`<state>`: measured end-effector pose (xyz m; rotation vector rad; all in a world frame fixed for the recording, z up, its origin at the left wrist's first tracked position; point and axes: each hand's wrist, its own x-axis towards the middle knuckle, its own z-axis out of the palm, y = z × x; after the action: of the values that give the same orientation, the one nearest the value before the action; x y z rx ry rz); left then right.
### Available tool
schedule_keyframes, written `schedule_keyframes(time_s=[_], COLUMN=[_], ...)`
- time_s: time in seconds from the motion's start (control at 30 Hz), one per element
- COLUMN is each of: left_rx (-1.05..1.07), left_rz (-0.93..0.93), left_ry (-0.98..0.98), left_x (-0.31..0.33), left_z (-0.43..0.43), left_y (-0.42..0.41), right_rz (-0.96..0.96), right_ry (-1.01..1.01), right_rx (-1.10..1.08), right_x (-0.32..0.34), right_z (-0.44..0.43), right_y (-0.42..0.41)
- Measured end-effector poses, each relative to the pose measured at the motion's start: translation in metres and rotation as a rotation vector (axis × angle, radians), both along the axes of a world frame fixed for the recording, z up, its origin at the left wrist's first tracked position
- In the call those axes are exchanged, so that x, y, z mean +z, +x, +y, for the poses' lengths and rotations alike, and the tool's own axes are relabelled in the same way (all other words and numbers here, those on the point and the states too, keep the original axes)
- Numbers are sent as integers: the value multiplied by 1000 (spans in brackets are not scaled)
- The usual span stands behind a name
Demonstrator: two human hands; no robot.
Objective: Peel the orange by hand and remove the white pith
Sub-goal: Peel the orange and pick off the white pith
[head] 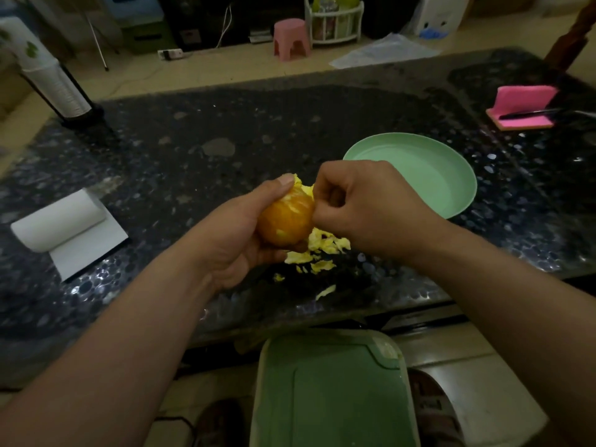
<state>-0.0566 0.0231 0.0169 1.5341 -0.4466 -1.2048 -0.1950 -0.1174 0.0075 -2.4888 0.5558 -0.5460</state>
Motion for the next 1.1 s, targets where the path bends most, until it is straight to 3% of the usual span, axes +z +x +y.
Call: schedule_keyframes(time_s=[0.13,0.27,0.4,0.5,0.9,1.1], left_rx=[73,193,283,293,333,370], left_rz=[138,466,708,731,617,614], left_ry=[-35,-92,-159,-176,-130,-143], left_x=[0,-5,-10,-11,-19,-21], left_z=[4,6,7,8,5,5], left_y=[3,13,19,21,16,19], right_rz=[-68,16,132,116,67,186], right_ry=[248,378,258,160,117,145], right_rx=[-12,-125,-161,-161,-226,-211], right_x=[-6,-23,-37,-34,-27,-30], right_z=[-3,-14,-15,-9,0,8], right_y=[3,10,17,20,19,22])
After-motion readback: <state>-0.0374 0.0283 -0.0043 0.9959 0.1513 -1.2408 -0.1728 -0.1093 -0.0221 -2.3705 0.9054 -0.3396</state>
